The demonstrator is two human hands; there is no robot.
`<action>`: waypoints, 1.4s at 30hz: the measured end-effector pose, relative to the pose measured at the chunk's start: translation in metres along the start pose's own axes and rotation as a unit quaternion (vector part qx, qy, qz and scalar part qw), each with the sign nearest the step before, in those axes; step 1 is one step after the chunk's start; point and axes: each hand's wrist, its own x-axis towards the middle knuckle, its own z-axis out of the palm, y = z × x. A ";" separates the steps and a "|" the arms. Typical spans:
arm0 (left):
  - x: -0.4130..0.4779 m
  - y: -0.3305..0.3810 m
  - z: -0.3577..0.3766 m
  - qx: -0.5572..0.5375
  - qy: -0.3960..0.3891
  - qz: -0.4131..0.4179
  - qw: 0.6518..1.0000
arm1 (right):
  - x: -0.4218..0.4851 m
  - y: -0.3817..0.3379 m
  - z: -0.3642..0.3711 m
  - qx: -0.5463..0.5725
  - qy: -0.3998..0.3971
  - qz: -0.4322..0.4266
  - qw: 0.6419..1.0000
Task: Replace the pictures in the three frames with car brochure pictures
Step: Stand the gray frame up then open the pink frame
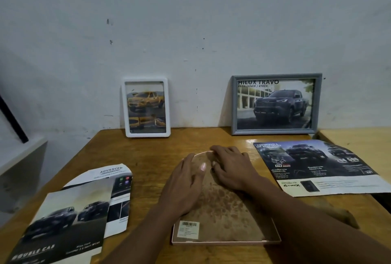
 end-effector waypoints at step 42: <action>0.010 -0.003 -0.016 -0.092 0.037 -0.035 0.994 | 0.080 -0.033 0.002 0.057 0.117 0.097 0.987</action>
